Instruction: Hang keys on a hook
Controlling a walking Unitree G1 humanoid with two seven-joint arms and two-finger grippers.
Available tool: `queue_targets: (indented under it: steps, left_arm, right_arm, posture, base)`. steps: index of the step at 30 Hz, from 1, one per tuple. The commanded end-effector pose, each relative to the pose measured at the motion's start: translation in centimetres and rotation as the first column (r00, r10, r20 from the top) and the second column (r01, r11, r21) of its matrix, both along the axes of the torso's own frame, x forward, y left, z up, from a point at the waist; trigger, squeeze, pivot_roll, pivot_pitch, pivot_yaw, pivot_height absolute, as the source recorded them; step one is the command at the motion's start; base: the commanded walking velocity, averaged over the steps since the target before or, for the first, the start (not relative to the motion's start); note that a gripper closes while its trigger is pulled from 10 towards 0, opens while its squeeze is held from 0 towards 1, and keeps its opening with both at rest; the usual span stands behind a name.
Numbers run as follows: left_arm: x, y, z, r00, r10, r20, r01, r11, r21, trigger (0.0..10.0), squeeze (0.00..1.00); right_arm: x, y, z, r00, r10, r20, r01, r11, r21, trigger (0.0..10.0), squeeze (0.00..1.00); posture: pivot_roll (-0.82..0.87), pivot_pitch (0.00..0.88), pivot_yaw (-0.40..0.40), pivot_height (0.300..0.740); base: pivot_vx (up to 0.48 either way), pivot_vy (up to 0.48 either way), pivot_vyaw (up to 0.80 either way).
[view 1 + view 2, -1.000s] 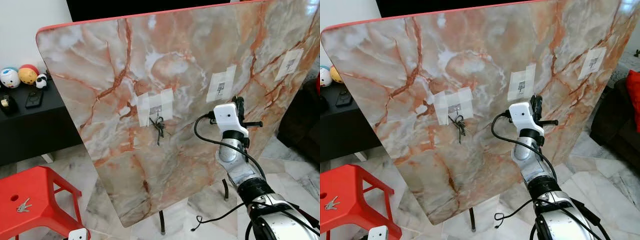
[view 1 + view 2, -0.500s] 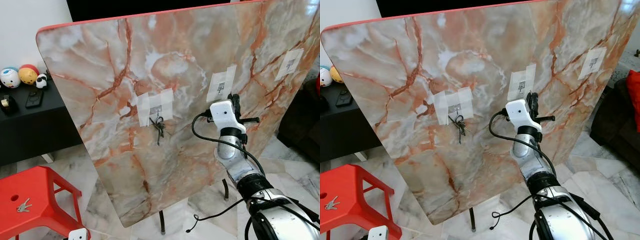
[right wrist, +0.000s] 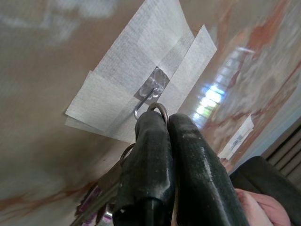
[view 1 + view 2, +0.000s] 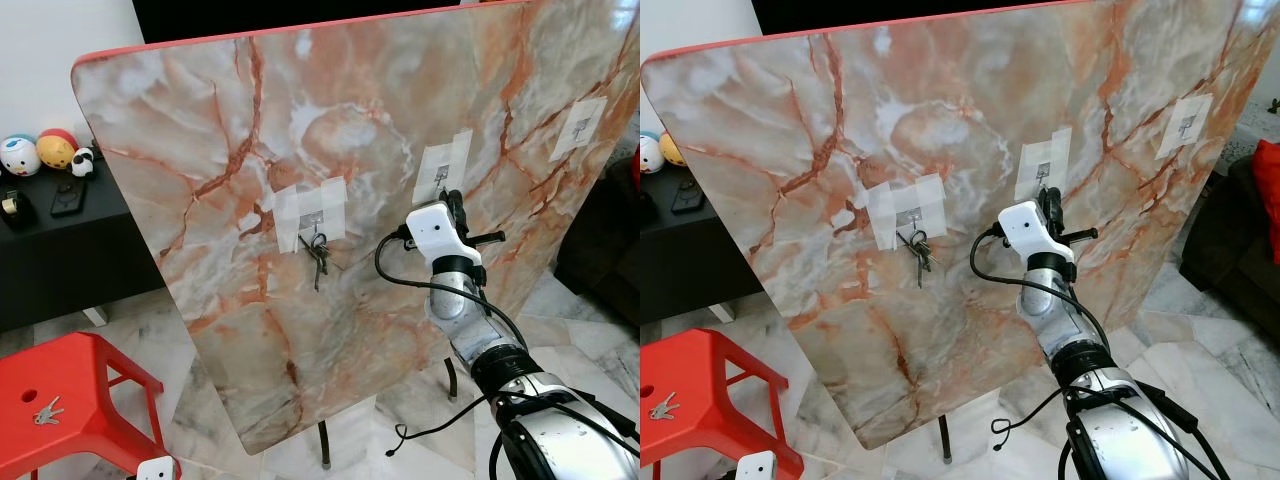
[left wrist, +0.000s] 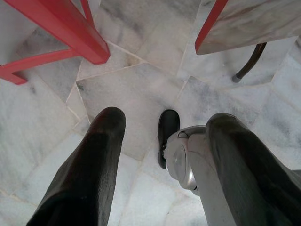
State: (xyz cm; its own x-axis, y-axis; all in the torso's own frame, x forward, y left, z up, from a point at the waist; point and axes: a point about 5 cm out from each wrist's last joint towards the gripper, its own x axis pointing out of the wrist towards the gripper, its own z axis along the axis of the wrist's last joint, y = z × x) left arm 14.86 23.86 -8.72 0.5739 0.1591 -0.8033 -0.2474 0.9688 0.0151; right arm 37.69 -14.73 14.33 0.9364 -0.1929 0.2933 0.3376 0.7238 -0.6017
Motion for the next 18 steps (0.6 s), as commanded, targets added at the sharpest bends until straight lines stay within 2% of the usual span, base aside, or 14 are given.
queue_targets:
  steps: [1,10,18]
  left_arm:
    - [-0.17,0.12,-0.04,1.000,0.000,-0.005,0.000,1.000,0.000,10.0,0.00]
    - [-0.12,0.09,-0.03,1.000,-0.001,-0.005,0.001,1.000,-0.002,10.0,0.00]
    - [-0.12,0.08,-0.04,1.000,-0.002,-0.006,0.002,1.000,-0.001,10.0,0.00]
  right_arm:
    - [0.35,0.05,1.06,0.999,-0.006,0.040,0.006,1.000,0.002,10.0,0.00]
    - [0.33,-0.30,1.70,0.995,-0.040,0.097,0.040,0.999,-0.002,10.0,0.00]
    - [0.56,0.02,1.45,0.999,-0.012,0.048,0.013,1.000,-0.013,10.0,0.00]
  posture:
    - [0.02,0.000,-0.006,0.740]
    - [0.02,0.000,-0.006,0.740]
    - [0.02,0.000,-0.009,0.740]
  base:
    - [0.000,0.000,0.00]
    - [0.000,0.000,0.00]
    - [0.000,0.000,0.00]
